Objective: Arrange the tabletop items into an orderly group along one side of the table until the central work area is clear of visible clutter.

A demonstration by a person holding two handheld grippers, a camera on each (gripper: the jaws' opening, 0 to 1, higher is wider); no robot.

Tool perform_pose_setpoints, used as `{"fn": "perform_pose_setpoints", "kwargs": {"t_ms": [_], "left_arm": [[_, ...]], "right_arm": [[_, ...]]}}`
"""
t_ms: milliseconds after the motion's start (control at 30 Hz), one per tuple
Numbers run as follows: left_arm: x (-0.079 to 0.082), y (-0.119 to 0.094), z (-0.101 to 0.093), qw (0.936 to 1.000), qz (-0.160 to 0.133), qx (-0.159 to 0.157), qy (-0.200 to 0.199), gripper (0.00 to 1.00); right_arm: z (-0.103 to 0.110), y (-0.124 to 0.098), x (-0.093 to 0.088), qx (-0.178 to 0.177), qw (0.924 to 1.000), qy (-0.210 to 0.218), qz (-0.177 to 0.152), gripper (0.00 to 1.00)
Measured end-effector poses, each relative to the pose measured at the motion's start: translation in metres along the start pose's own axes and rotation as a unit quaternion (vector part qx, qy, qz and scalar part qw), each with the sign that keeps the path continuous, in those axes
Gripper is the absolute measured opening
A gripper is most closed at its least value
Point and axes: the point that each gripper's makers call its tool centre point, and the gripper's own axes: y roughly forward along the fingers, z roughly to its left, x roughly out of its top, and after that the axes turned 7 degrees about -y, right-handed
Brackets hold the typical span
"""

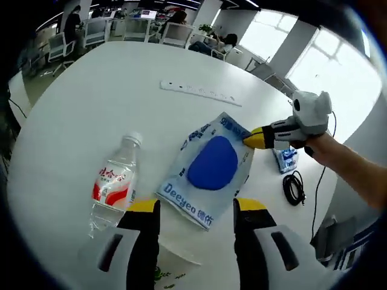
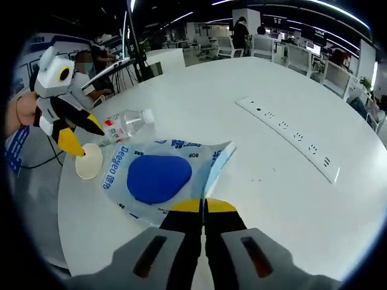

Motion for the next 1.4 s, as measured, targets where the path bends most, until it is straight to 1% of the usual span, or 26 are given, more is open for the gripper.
{"fn": "perform_pose_setpoints", "kwargs": {"t_ms": [67,100,133,200,267,300,367,467,567,600,800,967,1033,1100,1167,1267,1400], "left_arm": [[0.002,0.004,0.002,1.0,-0.001,0.003,0.007,0.45],[-0.001,0.006,0.005,0.9999,0.011,0.011,-0.001,0.45],[0.0,0.009,0.005,0.9999,0.011,0.01,-0.002,0.45],[-0.003,0.012,0.007,0.9996,0.023,0.015,-0.009,0.43],[-0.005,0.016,0.01,0.9994,0.028,0.019,-0.012,0.42],[-0.008,0.018,0.009,0.9989,0.039,0.018,-0.019,0.42],[-0.009,0.02,0.01,0.9987,0.042,0.023,-0.017,0.4],[-0.013,0.026,0.013,0.9978,0.055,0.029,-0.022,0.39],[-0.016,0.03,0.014,0.9972,0.064,0.035,-0.015,0.35],[-0.016,0.032,0.016,0.9969,0.067,0.037,-0.018,0.35],[-0.024,0.039,0.018,0.9954,0.085,0.044,-0.008,0.25],[-0.026,0.042,0.02,0.9947,0.091,0.049,-0.001,0.19],[-0.028,0.044,0.021,0.9941,0.095,0.052,0.008,0.15],[-0.029,0.046,0.023,0.9938,0.097,0.054,0.008,0.1],[-0.03,0.046,0.021,0.9938,0.1,0.047,0.005,0.06],[-0.031,0.049,0.02,0.9934,0.102,0.048,0.019,0.03],[-0.03,0.049,0.018,0.9938,0.102,0.042,0.016,0.01]], "right_arm": [[0.0,0.0,0.001,0.0,1.0,0.0,-0.002,0.0],[0.0,0.001,0.001,0.0,1.0,0.0,-0.002,0.0],[0.0,0.001,0.002,0.0,1.0,0.0,-0.004,0.0],[0.0,0.001,0.002,0.001,1.0,0.001,-0.006,0.0],[-0.001,0.002,0.003,0.001,1.0,0.002,-0.007,0.0],[-0.001,0.002,0.002,0.002,1.0,0.003,-0.008,0.0],[-0.001,0.003,0.002,0.002,0.9999,0.004,-0.009,0.0],[-0.001,0.003,0.001,0.002,0.9999,0.007,-0.011,0.0],[-0.001,0.004,0.0,0.003,0.9999,0.009,-0.012,0.0],[-0.001,0.004,0.0,0.003,0.9999,0.01,-0.013,0.0],[-0.002,0.005,-0.003,0.004,0.9998,0.015,-0.014,0.0],[-0.002,0.005,-0.005,0.005,0.9997,0.019,-0.014,0.0],[-0.002,0.005,-0.006,0.005,0.9997,0.02,-0.014,0.0],[-0.003,0.004,-0.007,0.005,0.9996,0.022,-0.014,0.0],[-0.002,0.004,-0.008,0.006,0.9996,0.024,-0.014,0.0],[-0.002,0.003,-0.008,0.007,0.9995,0.025,-0.015,0.0],[-0.003,-0.001,-0.008,0.004,0.9992,0.034,-0.018,0.0]]}}
